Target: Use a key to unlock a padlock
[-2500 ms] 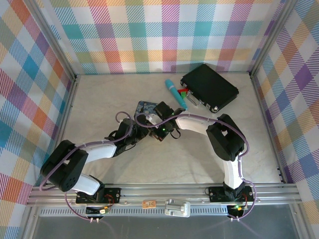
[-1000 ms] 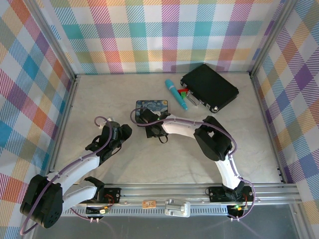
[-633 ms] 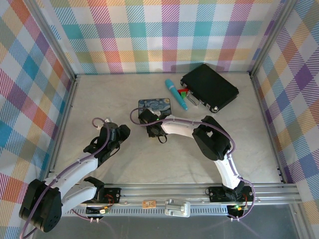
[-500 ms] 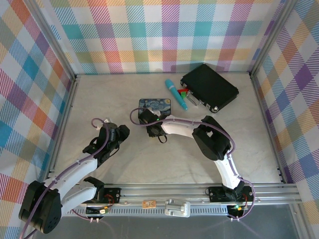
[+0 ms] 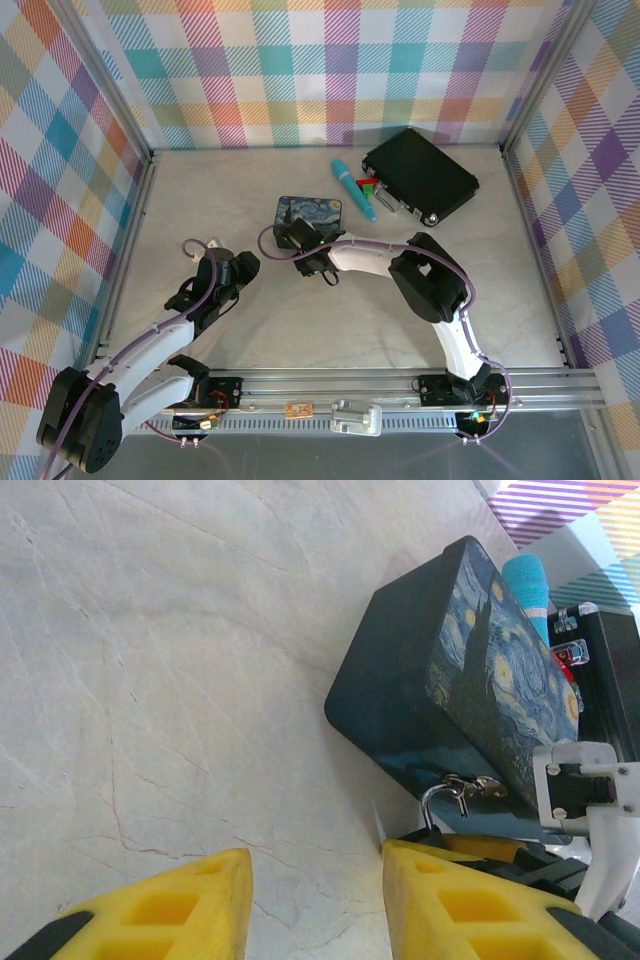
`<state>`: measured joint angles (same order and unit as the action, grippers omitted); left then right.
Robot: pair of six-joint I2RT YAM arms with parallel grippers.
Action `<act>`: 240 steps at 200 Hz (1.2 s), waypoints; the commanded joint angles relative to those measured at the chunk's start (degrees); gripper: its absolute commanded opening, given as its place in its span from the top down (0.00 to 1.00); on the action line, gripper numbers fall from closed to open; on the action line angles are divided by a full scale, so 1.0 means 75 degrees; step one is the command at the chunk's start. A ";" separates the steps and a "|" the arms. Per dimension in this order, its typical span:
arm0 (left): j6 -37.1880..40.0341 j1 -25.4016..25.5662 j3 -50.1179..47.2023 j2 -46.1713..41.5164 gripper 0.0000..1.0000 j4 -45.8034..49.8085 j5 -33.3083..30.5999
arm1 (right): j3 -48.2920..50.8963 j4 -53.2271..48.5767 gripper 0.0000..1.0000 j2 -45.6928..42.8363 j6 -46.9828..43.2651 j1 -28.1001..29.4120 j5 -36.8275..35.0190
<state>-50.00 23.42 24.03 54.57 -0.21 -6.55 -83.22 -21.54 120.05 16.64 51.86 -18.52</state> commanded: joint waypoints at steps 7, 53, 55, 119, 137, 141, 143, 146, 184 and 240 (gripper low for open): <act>0.0163 -0.0087 -0.0207 0.0110 0.61 -0.0366 0.0361 | 0.0016 0.0501 0.68 -0.0285 -0.1345 -0.0133 0.0812; -0.0141 -0.0054 -0.0368 0.1001 0.62 -0.1763 0.0984 | 0.0655 0.1429 0.69 -0.0562 -0.2448 -0.0522 0.2411; -0.0157 -0.0053 -0.0368 0.1046 0.63 -0.1835 0.0994 | 0.0734 0.1531 0.69 -0.0588 -0.2498 -0.0553 0.2508; -0.0292 0.0169 0.0085 0.2428 0.64 -0.2947 0.1347 | 0.0540 0.1848 0.71 -0.0380 -0.3296 -0.0926 0.3997; -0.0402 0.0262 0.0144 0.2816 0.65 -0.3319 0.1353 | 0.0397 0.1777 0.71 -0.0327 -0.3387 -0.0926 0.4127; -0.0427 0.0285 0.0165 0.2899 0.65 -0.3391 0.1353 | 0.0391 0.1780 0.71 -0.0327 -0.3389 -0.0926 0.4139; -0.0430 0.0296 0.0175 0.2941 0.65 -0.3426 0.1353 | 0.0381 0.1773 0.71 -0.0327 -0.3391 -0.0926 0.4150; -0.0442 0.0309 0.0196 0.2996 0.65 -0.3486 0.1353 | 0.0377 0.1771 0.71 -0.0327 -0.3392 -0.0926 0.4165; -0.0534 0.0393 0.0612 0.3712 0.65 -0.4076 0.1404 | 0.0356 0.1630 0.71 -0.0292 -0.3386 -0.0925 0.4167; -0.0568 0.0401 0.0664 0.4011 0.65 -0.4118 0.0891 | 0.0373 0.1708 0.72 -0.0213 -0.3192 -0.0949 0.4100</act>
<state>-53.78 26.17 28.53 84.16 -29.50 2.37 -79.31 -9.47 117.43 -7.35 44.64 11.03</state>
